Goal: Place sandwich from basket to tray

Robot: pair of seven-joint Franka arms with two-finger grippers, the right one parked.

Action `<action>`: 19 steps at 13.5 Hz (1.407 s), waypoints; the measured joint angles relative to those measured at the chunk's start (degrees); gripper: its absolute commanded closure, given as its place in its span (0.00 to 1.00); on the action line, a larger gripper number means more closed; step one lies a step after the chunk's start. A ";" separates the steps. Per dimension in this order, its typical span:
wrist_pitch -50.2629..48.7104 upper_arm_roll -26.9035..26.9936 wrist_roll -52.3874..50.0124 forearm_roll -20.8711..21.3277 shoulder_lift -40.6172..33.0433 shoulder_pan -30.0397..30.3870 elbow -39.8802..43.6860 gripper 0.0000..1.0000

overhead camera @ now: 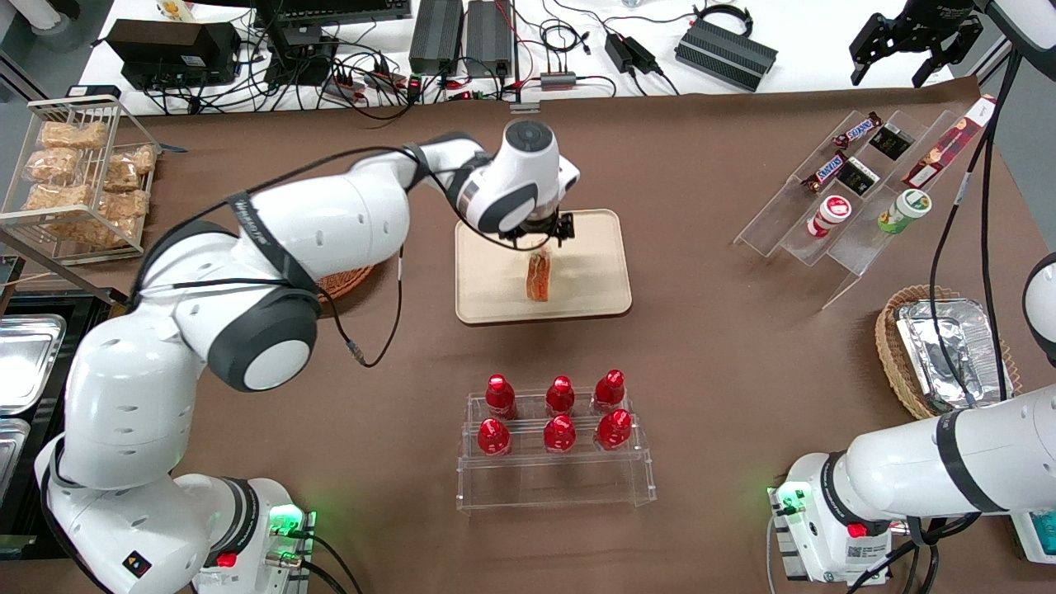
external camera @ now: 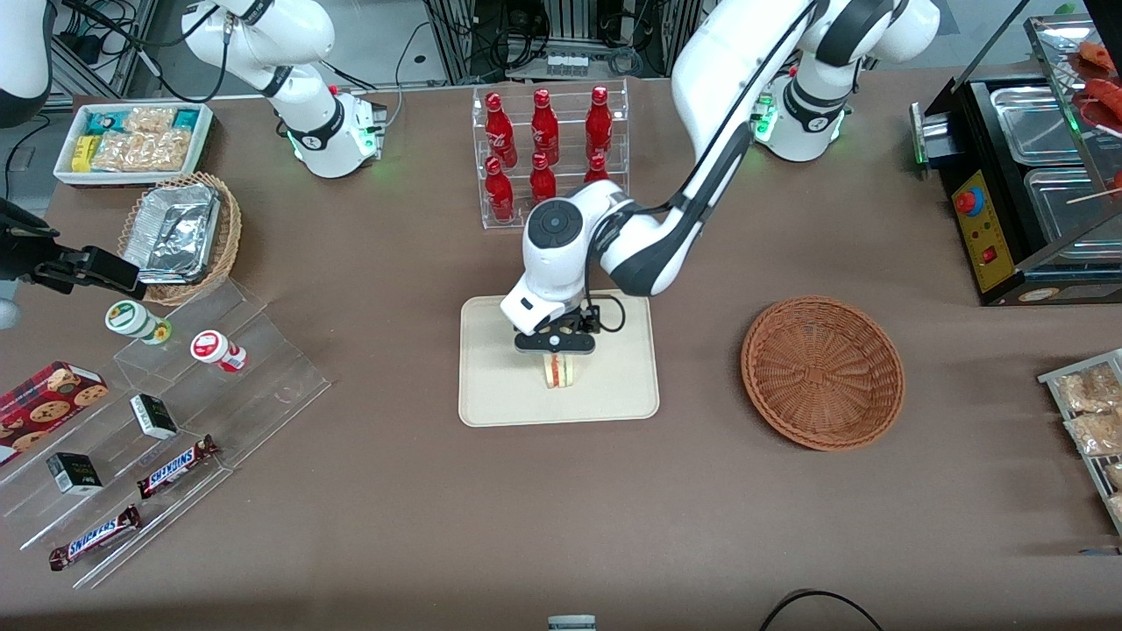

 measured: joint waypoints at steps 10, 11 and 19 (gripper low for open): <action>-24.24 0.74 3.74 -0.01 -21.85 15.20 0.28 0.00; -26.18 0.76 6.62 -0.27 -23.41 17.34 0.24 0.00; -35.77 0.83 33.08 -2.25 -31.39 33.99 -1.71 0.00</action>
